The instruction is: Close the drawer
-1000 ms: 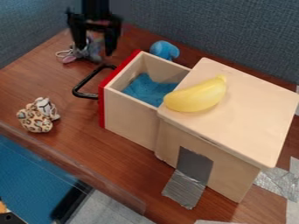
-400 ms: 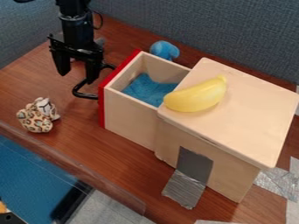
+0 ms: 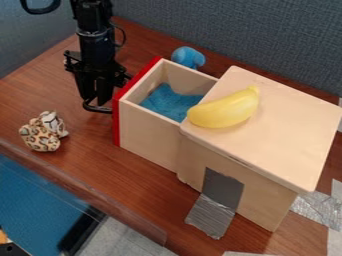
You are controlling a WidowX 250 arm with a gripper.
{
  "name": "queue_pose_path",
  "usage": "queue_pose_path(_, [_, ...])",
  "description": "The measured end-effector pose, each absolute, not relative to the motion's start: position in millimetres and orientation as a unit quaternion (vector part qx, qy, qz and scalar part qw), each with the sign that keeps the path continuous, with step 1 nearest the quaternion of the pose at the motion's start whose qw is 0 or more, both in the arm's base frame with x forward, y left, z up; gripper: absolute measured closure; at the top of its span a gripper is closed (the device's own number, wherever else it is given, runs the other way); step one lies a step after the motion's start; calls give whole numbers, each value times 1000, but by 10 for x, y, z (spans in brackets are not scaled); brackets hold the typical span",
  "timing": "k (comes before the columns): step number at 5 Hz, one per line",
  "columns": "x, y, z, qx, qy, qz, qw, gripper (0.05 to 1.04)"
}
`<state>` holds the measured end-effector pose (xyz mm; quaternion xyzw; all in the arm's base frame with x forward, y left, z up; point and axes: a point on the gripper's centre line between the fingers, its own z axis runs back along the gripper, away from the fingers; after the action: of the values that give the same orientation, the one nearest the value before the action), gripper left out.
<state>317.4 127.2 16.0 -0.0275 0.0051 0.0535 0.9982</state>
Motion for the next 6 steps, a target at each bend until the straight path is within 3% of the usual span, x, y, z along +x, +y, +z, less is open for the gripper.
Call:
queue_pose_path(1, [3131,1194,135,-48,10,47,998,920])
queue_pose_path(3, [3091,879,229,-73,4,22,997,953])
queue_pose_path(6, [3263,118,400,-97,-10,-53,994,953])
